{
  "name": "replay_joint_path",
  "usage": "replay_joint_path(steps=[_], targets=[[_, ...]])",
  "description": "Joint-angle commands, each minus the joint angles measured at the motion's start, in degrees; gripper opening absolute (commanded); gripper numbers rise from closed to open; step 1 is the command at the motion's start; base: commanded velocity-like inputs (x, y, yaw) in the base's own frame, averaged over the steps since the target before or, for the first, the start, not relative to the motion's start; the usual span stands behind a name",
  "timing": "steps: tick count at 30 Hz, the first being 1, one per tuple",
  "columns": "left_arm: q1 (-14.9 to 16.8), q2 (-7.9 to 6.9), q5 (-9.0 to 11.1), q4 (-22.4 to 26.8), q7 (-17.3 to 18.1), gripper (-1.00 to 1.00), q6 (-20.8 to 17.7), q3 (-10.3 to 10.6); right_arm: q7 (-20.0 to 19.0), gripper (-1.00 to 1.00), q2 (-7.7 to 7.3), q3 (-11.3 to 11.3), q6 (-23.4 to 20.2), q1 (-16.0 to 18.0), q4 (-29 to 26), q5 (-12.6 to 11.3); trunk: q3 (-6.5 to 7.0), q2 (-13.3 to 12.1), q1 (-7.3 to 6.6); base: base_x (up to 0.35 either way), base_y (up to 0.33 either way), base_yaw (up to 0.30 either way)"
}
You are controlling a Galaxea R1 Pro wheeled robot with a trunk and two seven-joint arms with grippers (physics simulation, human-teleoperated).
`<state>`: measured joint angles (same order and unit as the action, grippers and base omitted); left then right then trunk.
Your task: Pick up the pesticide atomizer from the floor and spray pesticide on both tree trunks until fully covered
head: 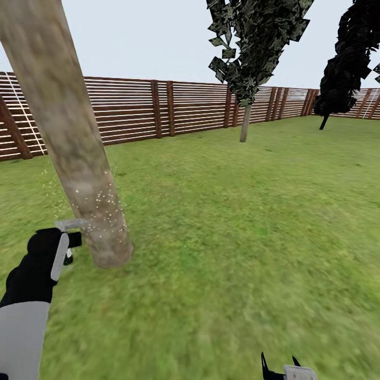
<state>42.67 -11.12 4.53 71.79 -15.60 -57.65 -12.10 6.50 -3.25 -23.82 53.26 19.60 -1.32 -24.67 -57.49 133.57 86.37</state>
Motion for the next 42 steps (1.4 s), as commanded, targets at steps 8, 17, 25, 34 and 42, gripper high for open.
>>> replay_joint_path(steps=[8, 17, 25, 34, 42], targets=[[1.48, -0.87, 0.74, 0.42, 3.27, -1.00, -0.15, -1.73, 0.00, 1.00, 0.00, 0.00, -0.03, 0.00, 0.00, 0.04, 0.00, 0.00, 0.00, 0.000, 0.000, 0.000], [1.51, 1.30, 0.65, 0.48, 3.21, -1.00, -0.60, 3.01, 0.00, 1.00, 0.00, 0.00, -0.09, 0.00, 0.00, 0.04, 0.00, 0.00, 0.00, 0.000, 0.000, 0.000], [1.10, 0.43, 0.40, -0.47, 3.12, -1.00, -0.44, 2.16, 0.00, 1.00, 0.01, 0.00, -0.07, 0.00, 0.00, 0.06, 0.00, 0.00, 0.00, 0.124, 0.128, 0.000], [-5.99, 0.77, 0.70, -1.69, 3.30, -1.00, 0.43, 1.67, 0.00, 1.00, 0.05, 0.00, -0.08, 0.00, 0.00, 0.06, 0.00, 0.00, 0.00, 0.068, 0.124, 0.000], [-15.70, 2.72, 0.72, -5.23, 3.29, -1.00, 13.47, 1.89, 0.00, 1.00, 0.00, 0.00, -0.09, 0.00, 0.00, 0.04, 0.00, 0.00, 0.00, -0.099, 0.000, 0.000]])
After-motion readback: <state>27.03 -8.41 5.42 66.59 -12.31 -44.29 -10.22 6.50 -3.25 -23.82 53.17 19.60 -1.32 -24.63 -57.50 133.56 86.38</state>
